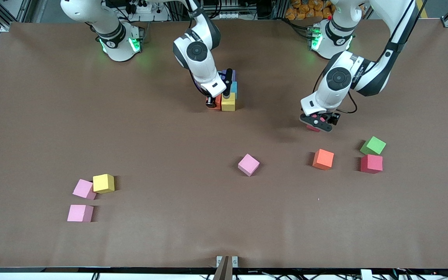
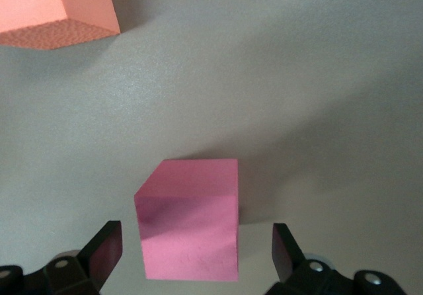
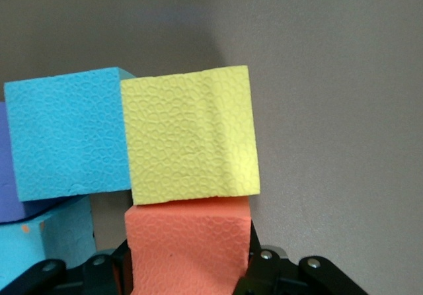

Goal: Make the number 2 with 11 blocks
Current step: 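Grasp the pink cube with the left gripper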

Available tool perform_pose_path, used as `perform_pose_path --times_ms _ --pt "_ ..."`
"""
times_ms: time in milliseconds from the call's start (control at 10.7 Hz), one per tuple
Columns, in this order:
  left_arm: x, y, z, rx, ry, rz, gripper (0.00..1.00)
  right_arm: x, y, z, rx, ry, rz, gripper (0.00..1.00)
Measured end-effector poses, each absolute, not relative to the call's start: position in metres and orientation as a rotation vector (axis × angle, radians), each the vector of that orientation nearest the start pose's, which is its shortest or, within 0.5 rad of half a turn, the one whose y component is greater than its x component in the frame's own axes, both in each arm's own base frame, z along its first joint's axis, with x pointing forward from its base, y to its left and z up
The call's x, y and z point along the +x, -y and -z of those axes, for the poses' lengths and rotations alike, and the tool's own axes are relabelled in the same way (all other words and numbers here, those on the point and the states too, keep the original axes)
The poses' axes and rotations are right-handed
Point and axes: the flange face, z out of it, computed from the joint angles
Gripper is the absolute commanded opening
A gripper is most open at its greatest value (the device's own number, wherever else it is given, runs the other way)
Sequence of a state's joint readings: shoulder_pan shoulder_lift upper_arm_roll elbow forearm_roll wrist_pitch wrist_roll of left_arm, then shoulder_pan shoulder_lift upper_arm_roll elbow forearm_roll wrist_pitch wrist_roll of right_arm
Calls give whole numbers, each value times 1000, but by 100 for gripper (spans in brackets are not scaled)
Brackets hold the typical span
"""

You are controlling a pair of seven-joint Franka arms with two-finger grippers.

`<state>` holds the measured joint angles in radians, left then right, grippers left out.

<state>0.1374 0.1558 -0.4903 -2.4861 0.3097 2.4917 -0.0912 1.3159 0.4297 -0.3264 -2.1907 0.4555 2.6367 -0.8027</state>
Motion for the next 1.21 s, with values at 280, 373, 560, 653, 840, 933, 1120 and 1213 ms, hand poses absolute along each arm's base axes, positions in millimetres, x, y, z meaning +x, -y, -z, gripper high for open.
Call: perform_pose_path --times_ms 280,373,560,653,840,933,1120,1213 --pt "428 160 -221 -2919 -759 -162 100 319 -462 -201 -2310 1976 82 79" --pt "428 158 -219 -2922 -753 -168 100 319 -462 -201 -2335 1946 83 100" --pt "428 156 -215 -2931 -746 -171 77 317 -467 -201 -2367 1908 93 100" --pt "428 155 -211 -2937 -743 -181 61 315 -471 -200 -2368 1907 98 100" --pt "430 155 -208 -2948 -732 -177 40 315 -476 -202 -2364 1910 109 100" --pt "436 157 -213 -2954 -722 -148 26 316 -478 -203 -2363 1909 116 100" --pt "459 163 -238 -2969 -679 -44 15 320 -479 -207 -2363 1906 127 100" --pt "470 173 -253 -2973 -671 18 15 322 -479 -210 -2362 1904 127 100"
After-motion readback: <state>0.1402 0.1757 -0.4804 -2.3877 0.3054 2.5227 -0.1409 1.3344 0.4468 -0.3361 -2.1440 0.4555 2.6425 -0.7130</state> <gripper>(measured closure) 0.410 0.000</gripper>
